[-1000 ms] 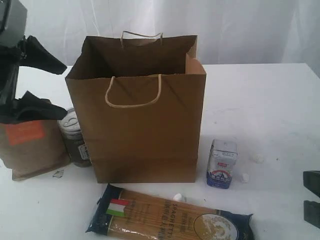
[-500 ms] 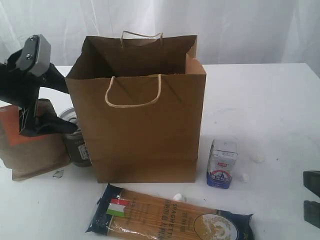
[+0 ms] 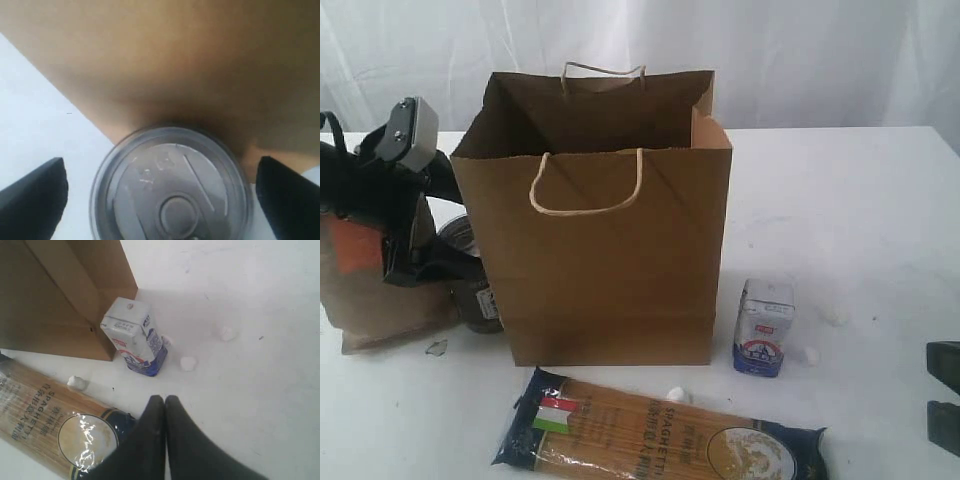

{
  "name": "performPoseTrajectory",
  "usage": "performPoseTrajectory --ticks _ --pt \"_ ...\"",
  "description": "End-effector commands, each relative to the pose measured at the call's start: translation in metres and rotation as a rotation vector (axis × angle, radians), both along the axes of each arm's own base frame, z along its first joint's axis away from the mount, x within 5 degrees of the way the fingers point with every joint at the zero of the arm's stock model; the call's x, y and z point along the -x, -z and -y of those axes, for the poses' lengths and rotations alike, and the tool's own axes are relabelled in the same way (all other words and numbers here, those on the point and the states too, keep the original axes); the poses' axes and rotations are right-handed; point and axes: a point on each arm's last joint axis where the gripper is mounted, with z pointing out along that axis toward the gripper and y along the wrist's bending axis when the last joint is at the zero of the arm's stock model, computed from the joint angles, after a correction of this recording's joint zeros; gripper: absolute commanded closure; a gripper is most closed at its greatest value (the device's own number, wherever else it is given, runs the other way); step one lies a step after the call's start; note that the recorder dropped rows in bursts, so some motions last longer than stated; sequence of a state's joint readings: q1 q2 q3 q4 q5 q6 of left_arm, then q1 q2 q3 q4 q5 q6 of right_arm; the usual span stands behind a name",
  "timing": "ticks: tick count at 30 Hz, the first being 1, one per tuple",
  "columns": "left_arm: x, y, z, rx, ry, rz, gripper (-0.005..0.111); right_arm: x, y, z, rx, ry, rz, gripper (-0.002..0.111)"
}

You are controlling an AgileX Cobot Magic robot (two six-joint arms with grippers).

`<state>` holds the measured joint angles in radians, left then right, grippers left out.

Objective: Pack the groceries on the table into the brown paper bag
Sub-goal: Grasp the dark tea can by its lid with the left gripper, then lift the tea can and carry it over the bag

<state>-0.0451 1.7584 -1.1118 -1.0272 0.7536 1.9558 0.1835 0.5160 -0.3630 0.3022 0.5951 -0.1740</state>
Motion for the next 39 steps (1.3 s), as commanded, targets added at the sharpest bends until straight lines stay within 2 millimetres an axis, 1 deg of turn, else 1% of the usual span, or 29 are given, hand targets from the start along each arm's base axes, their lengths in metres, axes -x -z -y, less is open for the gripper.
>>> performPoseTrajectory --ticks 1,4,12,14,16,18,21,26,29,31,33,34,35,36,39 --pt "-0.001 0.009 0.000 0.008 0.001 -0.025 0.002 0.000 0.001 0.000 0.000 0.003 0.000 0.108" --pt "-0.002 0.013 0.000 0.008 0.001 -0.036 0.002 0.000 0.001 0.000 0.000 0.003 0.000 0.108" --pt "-0.003 0.013 0.000 0.004 -0.005 -0.032 0.003 0.000 0.001 0.000 0.000 0.003 0.000 0.108" --pt "-0.004 0.013 -0.001 -0.003 -0.015 -0.025 0.013 0.000 0.001 0.000 0.000 0.003 0.000 0.108" --pt "-0.005 0.013 -0.001 -0.008 -0.022 -0.021 0.025 0.000 0.001 0.000 0.000 0.003 0.000 0.108" --pt "-0.005 0.013 -0.001 -0.007 -0.020 -0.022 0.042 0.000 0.001 0.000 0.000 0.003 0.000 0.108" --pt "-0.004 0.013 -0.001 -0.004 -0.018 -0.026 0.061 0.000 0.001 0.000 0.000 0.003 0.000 0.108" --pt "-0.003 0.008 -0.001 0.005 -0.039 -0.034 0.086 0.000 0.001 0.000 0.000 0.003 0.000 0.108" --pt "0.000 -0.001 -0.001 0.007 -0.039 -0.007 0.101 0.000 0.001 0.000 0.000 0.003 0.000 0.108" --pt "0.002 -0.009 -0.001 0.008 -0.039 0.016 0.107 0.000 0.001 0.000 0.000 0.003 0.000 0.108" --pt "0.006 -0.021 -0.002 0.011 -0.040 0.051 0.107 0.000 0.001 0.000 0.000 0.003 0.000 0.108" --pt "0.010 -0.034 -0.001 0.024 -0.046 0.088 0.107 0.000 0.001 0.000 0.000 0.003 0.000 0.108" --pt "0.012 -0.041 -0.001 0.030 -0.048 0.107 0.107 0.000 0.001 0.000 0.000 0.003 0.000 0.108" --pt "0.017 -0.054 -0.001 0.044 -0.054 0.144 0.107 0.000 0.001 0.000 0.000 0.003 0.000 0.108" --pt "0.024 -0.069 -0.001 0.052 -0.058 0.189 0.107 0.000 0.001 0.000 0.000 0.003 0.000 0.108"
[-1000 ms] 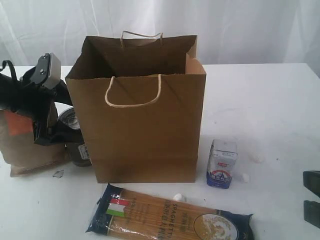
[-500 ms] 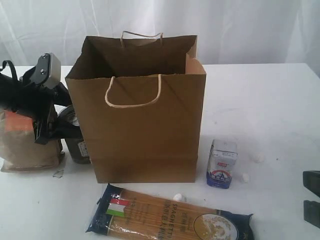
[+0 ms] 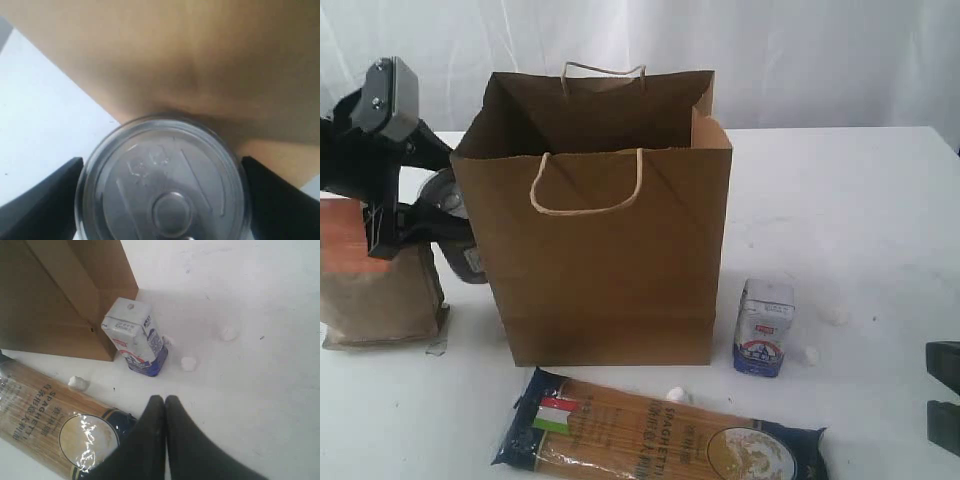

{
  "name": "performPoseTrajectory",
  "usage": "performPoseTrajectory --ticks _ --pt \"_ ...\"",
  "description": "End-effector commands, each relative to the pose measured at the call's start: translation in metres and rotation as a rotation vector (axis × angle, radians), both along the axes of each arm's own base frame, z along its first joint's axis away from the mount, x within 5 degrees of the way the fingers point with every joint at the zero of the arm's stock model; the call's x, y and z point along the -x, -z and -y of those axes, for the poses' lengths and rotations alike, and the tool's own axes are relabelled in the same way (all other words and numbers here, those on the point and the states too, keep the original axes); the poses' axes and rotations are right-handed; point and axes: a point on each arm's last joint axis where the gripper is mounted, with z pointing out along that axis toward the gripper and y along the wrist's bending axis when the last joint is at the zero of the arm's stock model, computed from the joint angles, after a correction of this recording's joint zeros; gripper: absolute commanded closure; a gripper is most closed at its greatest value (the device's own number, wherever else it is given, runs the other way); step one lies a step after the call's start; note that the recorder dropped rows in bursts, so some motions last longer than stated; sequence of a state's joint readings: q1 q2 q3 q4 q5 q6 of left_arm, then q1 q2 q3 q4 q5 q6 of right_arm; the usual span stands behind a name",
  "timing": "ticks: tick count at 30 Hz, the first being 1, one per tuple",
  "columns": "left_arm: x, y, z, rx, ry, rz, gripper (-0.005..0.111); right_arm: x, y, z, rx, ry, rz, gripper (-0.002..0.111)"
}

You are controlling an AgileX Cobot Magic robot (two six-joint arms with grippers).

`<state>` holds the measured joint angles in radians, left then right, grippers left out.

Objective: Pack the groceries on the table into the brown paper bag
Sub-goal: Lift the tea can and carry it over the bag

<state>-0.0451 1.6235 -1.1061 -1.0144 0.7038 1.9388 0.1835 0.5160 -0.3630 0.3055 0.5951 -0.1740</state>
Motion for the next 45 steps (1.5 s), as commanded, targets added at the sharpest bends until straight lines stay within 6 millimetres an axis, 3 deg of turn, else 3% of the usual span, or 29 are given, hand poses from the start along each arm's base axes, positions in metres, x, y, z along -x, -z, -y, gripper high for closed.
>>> performPoseTrajectory --ticks 1,6,12,19,23,29,38,45 --pt "0.016 -0.035 0.002 0.074 -0.015 0.073 0.107 0.000 0.001 0.000 0.004 0.003 0.000 0.108" --pt "0.028 -0.059 0.000 0.074 -0.036 0.155 0.107 0.000 0.001 0.000 0.004 0.003 0.000 0.108" --pt "0.036 -0.090 -0.010 0.054 -0.191 0.319 0.107 0.000 0.001 0.000 0.004 0.003 0.000 0.108" --pt "0.050 -0.137 -0.012 0.426 -0.400 0.354 0.107 0.000 0.001 0.000 0.004 0.003 0.000 0.108" --pt "0.058 -0.155 -0.004 0.711 -0.328 0.281 0.107 0.000 0.001 0.000 0.004 0.003 0.000 0.108" --pt "0.077 -0.163 0.009 0.794 -0.071 0.243 0.107 0.000 0.001 0.000 0.004 0.003 0.000 0.108" --pt "0.090 -0.165 0.015 0.828 0.094 0.211 0.107 0.000 0.001 0.000 0.004 0.003 0.000 0.108" --pt "0.080 -0.152 0.020 0.843 0.148 0.139 0.107 0.000 0.001 0.000 0.004 0.003 0.000 0.108"
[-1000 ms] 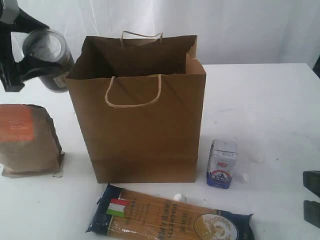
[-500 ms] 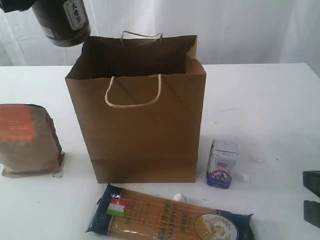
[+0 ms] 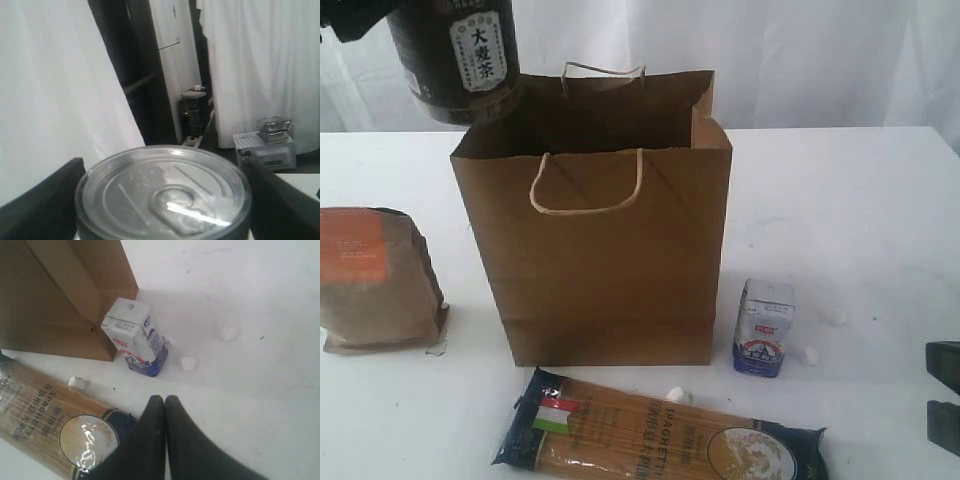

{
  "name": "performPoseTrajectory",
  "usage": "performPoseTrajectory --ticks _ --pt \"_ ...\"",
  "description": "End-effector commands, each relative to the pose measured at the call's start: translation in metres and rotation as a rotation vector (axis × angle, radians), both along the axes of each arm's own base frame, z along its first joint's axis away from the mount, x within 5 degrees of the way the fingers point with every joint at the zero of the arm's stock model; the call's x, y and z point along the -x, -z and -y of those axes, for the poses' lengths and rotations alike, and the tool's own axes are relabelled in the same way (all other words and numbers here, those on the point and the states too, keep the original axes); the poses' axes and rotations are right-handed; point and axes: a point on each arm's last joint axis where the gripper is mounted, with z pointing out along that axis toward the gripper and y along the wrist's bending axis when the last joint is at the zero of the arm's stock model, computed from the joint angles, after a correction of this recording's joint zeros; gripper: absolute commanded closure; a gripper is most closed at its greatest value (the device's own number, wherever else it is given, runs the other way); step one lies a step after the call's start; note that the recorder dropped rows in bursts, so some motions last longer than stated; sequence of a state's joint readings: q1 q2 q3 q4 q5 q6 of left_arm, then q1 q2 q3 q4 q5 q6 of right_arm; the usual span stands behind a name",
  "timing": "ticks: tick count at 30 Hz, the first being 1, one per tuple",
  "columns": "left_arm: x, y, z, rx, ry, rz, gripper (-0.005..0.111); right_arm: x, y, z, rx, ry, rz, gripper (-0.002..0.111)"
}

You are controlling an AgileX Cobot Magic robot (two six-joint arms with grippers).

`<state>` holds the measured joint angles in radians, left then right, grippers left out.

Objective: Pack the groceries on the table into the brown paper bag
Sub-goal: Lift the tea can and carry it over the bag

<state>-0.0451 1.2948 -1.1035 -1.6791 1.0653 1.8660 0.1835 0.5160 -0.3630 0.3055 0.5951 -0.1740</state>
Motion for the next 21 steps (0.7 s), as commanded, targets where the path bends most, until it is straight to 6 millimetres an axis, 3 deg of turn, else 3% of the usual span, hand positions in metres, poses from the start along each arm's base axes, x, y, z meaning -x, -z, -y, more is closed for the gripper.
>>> performPoseTrajectory --ticks 1,13,21 --pt "-0.007 0.000 0.003 0.067 0.023 -0.025 0.107 0.000 0.001 0.000 0.004 0.003 0.000 0.108" --pt "-0.028 0.007 0.041 0.054 0.114 -0.064 0.107 0.000 0.001 0.000 0.004 0.003 0.000 0.108" --pt "-0.050 0.022 0.044 0.024 0.002 -0.127 0.107 -0.001 0.001 0.000 -0.001 0.004 0.001 0.108"
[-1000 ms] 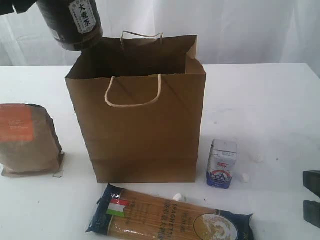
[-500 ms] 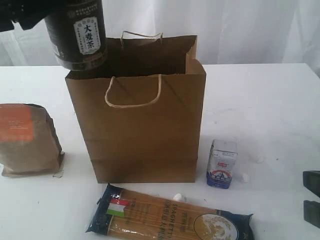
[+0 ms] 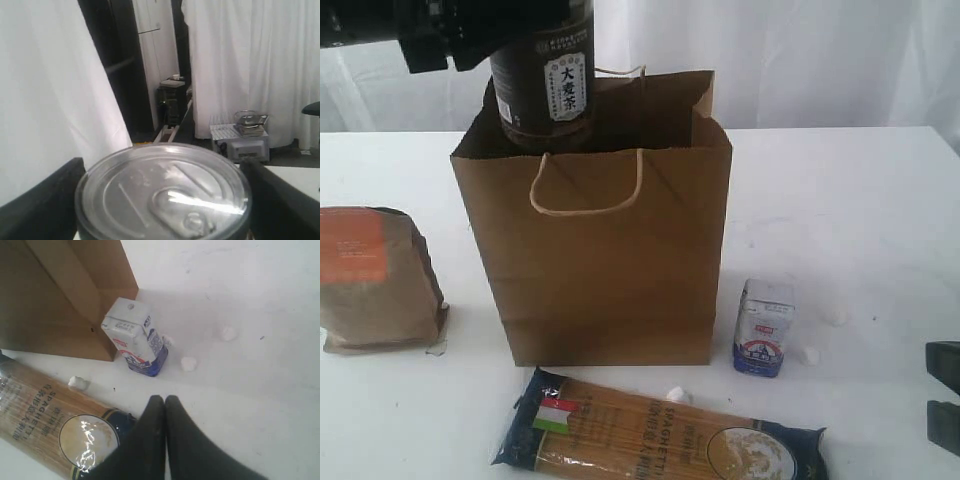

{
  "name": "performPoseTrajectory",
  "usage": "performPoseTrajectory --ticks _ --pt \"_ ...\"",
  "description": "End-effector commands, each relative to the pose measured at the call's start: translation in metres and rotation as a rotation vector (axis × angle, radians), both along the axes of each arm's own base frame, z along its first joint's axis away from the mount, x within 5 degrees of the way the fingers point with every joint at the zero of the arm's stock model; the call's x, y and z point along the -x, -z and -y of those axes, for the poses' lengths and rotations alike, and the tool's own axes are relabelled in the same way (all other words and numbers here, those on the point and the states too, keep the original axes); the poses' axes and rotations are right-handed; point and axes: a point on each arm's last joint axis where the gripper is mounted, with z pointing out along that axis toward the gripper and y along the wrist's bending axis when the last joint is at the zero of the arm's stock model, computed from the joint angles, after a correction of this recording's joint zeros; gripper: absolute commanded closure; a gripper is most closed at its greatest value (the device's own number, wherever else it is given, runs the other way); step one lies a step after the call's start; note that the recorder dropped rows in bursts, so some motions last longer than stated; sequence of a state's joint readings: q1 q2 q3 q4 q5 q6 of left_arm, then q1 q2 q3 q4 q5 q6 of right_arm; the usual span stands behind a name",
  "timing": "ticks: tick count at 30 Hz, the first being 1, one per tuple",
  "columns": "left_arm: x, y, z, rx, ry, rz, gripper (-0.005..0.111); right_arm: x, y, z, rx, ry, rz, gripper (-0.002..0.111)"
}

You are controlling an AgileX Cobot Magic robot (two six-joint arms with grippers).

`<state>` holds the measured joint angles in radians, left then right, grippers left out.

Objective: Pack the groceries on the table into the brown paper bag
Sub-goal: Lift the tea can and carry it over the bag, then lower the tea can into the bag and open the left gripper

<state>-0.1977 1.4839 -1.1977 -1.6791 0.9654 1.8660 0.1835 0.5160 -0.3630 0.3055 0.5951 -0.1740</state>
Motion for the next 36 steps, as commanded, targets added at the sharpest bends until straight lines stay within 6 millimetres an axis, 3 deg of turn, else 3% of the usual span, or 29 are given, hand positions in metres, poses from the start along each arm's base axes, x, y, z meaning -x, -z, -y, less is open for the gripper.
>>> performPoseTrajectory --ticks 1,9,17,20,27,31,36 --pt "-0.009 -0.003 0.000 0.048 -0.062 -0.024 0.107 -0.001 0.001 0.000 -0.001 0.004 0.001 0.108" --pt "-0.016 0.010 0.003 0.054 -0.015 -0.067 0.107 -0.001 0.001 0.000 -0.001 0.004 0.001 0.108" --pt "-0.016 0.024 0.004 -0.080 -0.010 -0.111 0.106 -0.001 0.001 0.000 -0.001 0.004 0.001 0.108" --pt "-0.014 0.029 0.004 -0.139 0.009 -0.117 0.094 -0.001 0.001 0.000 -0.001 0.004 0.001 0.108" --pt "-0.013 0.032 0.004 -0.174 0.018 -0.132 0.054 -0.001 0.001 0.000 -0.001 0.004 0.001 0.108" --pt "-0.013 0.032 0.004 -0.173 0.018 -0.136 0.044 -0.001 0.001 0.000 -0.001 0.004 0.001 0.108" --pt "-0.013 0.033 0.004 -0.173 0.016 -0.136 0.042 -0.001 0.001 0.000 -0.001 0.004 0.001 0.108"
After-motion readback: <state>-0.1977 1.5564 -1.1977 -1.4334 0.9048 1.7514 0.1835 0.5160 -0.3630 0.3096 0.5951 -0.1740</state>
